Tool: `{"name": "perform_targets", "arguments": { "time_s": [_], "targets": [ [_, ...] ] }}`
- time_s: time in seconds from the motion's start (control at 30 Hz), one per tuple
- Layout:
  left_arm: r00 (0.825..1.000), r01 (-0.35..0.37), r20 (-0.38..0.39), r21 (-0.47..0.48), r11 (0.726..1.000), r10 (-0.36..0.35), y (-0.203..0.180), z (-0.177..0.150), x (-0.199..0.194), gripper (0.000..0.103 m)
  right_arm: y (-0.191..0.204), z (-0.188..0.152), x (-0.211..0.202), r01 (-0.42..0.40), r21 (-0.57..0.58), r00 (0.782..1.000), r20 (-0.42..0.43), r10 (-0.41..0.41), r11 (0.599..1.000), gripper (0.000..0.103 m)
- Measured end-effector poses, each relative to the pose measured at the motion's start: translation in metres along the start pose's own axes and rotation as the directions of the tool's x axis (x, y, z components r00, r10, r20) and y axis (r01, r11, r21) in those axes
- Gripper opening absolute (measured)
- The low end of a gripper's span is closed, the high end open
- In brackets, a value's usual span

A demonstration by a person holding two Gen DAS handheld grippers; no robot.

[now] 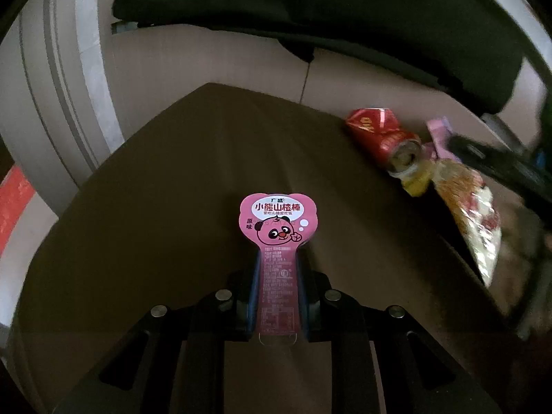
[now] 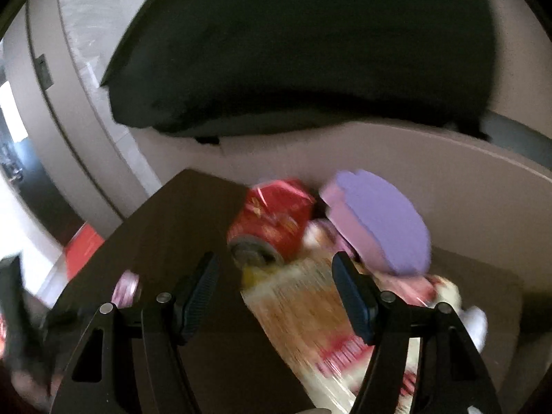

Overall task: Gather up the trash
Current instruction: 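Grasp the red drink can with the right gripper while the left gripper holds the pink candy stick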

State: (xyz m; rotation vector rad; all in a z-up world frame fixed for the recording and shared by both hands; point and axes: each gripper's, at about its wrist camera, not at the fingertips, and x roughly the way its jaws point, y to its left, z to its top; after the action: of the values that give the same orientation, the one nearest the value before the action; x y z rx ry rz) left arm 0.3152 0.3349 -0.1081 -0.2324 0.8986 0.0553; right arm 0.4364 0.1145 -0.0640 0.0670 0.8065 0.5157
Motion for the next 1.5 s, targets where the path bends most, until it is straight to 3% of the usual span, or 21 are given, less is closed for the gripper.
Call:
{"name": "perform_targets", "arguments": {
  "time_s": [0.2,0.43,0.63,0.73,0.87,1.1,1.27,1.5],
  "targets": [
    [0.996,0.028,0.087,-0.030,0.999,-0.026,0.003,-0.021,-0.025,0.020,0.018,0.020,0.043,0.099,0.090,0.995,0.020,-0.101,0.991,0.065],
    [0.990,0.097,0.118,-0.142,0.985,-0.080,0.026,-0.026,-0.035,0.020,0.013,0.019,0.075,0.127,0.167,0.992,-0.046,-0.121,0.978,0.065],
    [0.989,0.108,0.123,-0.173,0.979,-0.087,0.028,-0.031,-0.042,0.020,0.026,0.019,0.081,0.110,0.048,0.989,-0.109,-0.105,0.993,0.068],
    [0.987,0.113,0.135,-0.183,0.977,-0.089,0.027,-0.033,-0.046,0.020,0.039,0.010,0.084,0.072,-0.048,0.979,-0.185,-0.079,0.996,0.055],
    [0.987,0.108,0.137,-0.195,0.975,-0.082,0.026,-0.040,-0.053,0.020,0.051,0.005,0.048,0.026,-0.116,0.996,-0.080,-0.035,0.993,0.054],
    [0.986,0.088,0.159,-0.177,0.980,-0.059,0.012,-0.050,-0.077,0.020,0.040,0.022,-0.024,-0.060,-0.083,0.998,0.018,0.062,0.995,0.053],
    [0.979,0.112,0.185,-0.157,0.981,-0.082,-0.013,-0.060,-0.090,0.020,0.019,0.003,-0.082,-0.119,-0.083,0.993,0.009,0.120,0.989,0.053],
    [0.983,0.151,0.120,-0.113,0.982,-0.137,-0.051,-0.076,-0.078,0.020,-0.029,-0.064,-0.128,-0.114,-0.080,0.992,-0.063,0.109,0.990,0.053]
  ]
}}
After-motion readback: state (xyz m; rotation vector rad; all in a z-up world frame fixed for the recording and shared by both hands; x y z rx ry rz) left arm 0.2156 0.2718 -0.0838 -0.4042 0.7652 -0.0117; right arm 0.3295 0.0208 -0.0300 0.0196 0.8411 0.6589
